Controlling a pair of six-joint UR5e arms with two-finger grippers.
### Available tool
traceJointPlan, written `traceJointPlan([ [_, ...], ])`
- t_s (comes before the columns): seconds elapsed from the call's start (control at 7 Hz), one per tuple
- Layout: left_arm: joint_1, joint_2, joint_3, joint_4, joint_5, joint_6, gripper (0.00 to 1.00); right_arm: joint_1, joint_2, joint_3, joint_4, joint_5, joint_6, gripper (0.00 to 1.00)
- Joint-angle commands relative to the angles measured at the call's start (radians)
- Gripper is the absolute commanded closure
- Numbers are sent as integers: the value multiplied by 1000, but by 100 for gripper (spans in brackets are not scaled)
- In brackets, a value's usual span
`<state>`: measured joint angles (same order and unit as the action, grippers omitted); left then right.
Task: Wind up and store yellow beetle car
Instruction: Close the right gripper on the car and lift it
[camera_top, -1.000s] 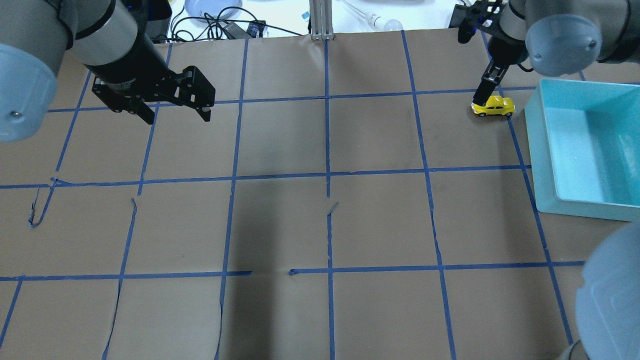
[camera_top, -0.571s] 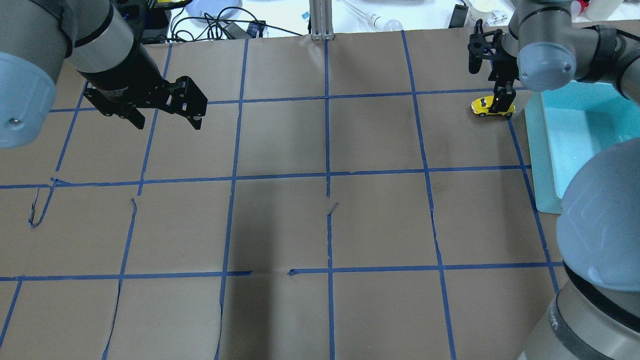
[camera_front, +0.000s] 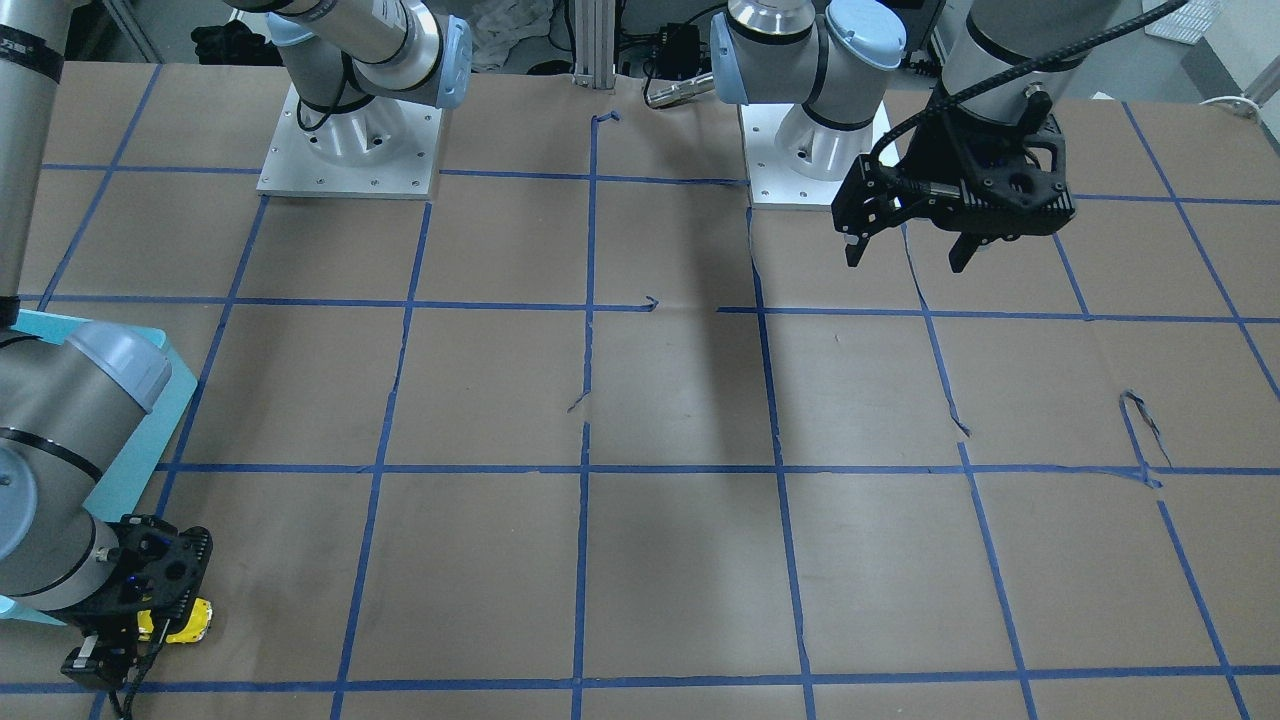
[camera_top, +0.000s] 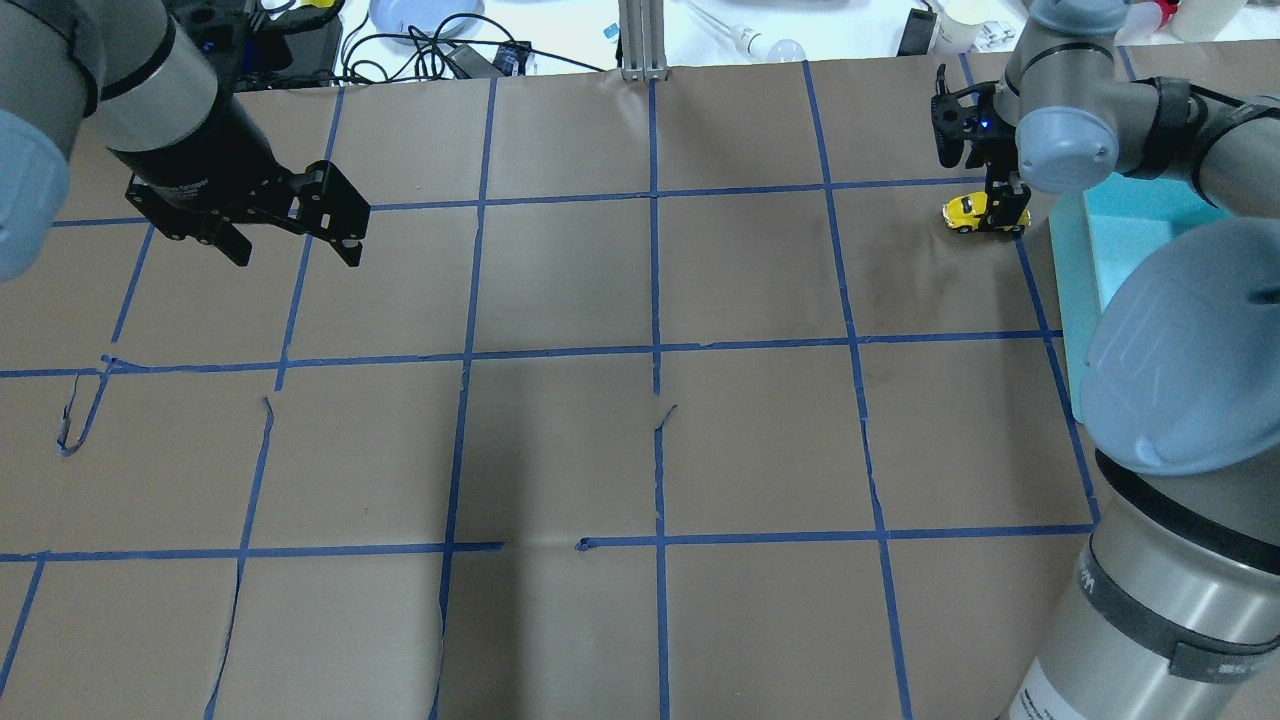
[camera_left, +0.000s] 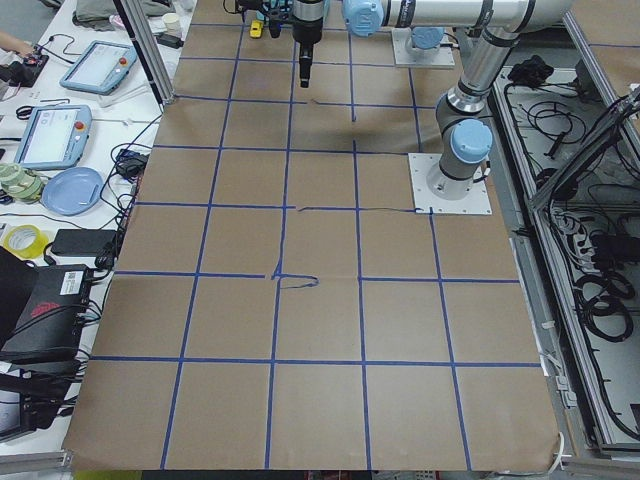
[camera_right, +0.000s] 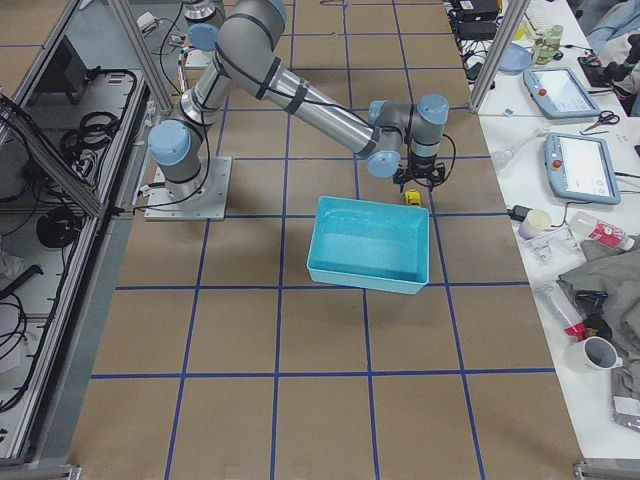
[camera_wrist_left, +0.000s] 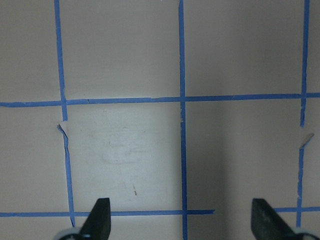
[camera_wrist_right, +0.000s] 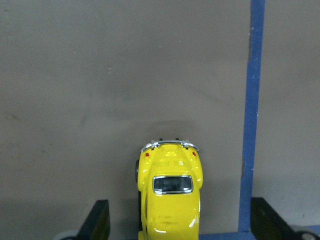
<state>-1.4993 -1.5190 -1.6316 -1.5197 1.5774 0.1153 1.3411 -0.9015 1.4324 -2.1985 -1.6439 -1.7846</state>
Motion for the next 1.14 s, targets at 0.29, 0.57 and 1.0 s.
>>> traceJointPlan([
  [0.29,4,-18,1,1,4,-20,0,-2,18,8,-20,-27,-44,45],
  [0.57,4,-21,1,10,4,-8,0,0,6,2,-7,-27,-44,95],
  [1.0,4,-18,1,12,6,-6,0,22,-130,-1,135,-16,-22,100],
])
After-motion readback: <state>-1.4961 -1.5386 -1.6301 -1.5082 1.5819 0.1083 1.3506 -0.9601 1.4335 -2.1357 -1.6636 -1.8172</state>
